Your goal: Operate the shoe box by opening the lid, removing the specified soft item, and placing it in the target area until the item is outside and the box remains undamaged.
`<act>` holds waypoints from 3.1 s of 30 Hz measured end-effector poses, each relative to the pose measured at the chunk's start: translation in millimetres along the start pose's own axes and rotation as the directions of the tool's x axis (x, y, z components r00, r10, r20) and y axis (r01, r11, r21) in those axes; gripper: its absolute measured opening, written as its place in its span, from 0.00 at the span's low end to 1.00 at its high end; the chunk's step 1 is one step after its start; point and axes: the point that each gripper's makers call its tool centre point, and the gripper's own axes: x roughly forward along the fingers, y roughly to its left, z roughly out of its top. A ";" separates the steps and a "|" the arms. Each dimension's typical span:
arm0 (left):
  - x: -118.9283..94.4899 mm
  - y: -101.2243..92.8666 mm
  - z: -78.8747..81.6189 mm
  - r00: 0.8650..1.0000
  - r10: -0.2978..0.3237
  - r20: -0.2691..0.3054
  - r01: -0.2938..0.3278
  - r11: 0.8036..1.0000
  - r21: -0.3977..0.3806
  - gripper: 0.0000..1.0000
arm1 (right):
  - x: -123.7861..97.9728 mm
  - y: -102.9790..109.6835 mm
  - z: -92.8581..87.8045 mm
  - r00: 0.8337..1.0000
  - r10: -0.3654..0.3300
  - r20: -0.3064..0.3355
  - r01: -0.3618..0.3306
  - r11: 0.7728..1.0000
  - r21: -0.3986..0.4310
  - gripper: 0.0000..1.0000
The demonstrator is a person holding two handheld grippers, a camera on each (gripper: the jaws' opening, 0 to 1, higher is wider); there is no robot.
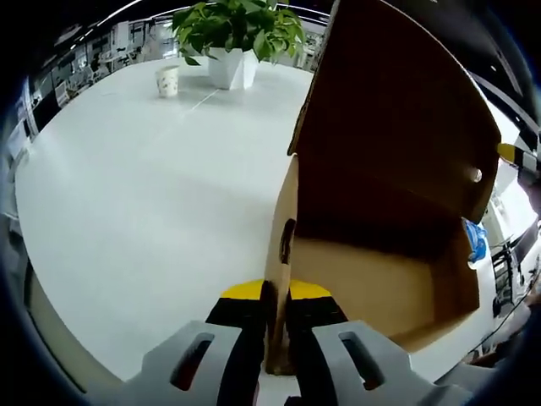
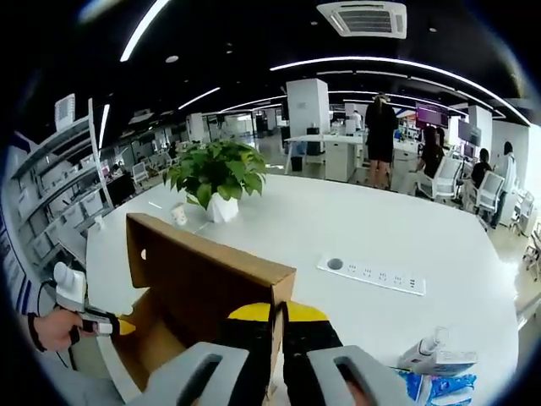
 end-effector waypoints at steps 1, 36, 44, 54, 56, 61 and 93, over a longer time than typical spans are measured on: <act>0.2 -0.1 0.4 1.000 0.002 0.002 -0.002 1.000 -0.006 0.06 | -0.3 0.0 -0.2 1.000 -0.001 0.003 0.001 1.000 -0.002 0.00; 9.4 -5.6 9.7 0.999 0.019 0.035 -0.015 0.996 -0.091 0.06 | -32.7 16.4 -18.3 0.995 -0.036 0.097 0.046 0.994 -0.098 0.00; 9.9 -5.3 9.9 0.999 0.011 0.033 -0.008 0.997 -0.079 0.06 | -39.4 20.9 -26.9 0.994 -0.043 0.103 0.054 0.992 -0.113 0.00; 9.9 -6.4 10.0 0.999 -0.035 0.013 0.035 0.999 -0.018 0.07 | -43.5 24.1 -33.6 0.990 -0.067 0.127 0.084 0.988 -0.132 0.00; 10.0 -6.6 10.0 0.999 -0.041 0.009 0.042 0.999 -0.009 0.07 | -45.3 25.6 -35.6 0.989 -0.073 0.132 0.090 0.987 -0.134 0.00; 9.3 -7.5 9.4 0.997 -0.082 -0.002 0.082 0.997 0.012 0.08 | -49.3 27.9 -40.2 0.987 -0.079 0.141 0.098 0.986 -0.134 0.00; 4.4 -12.2 4.6 0.973 -0.226 -0.042 0.230 0.960 0.158 0.14 | -58.3 34.6 -68.1 0.983 -0.093 0.155 0.109 0.989 -0.097 0.00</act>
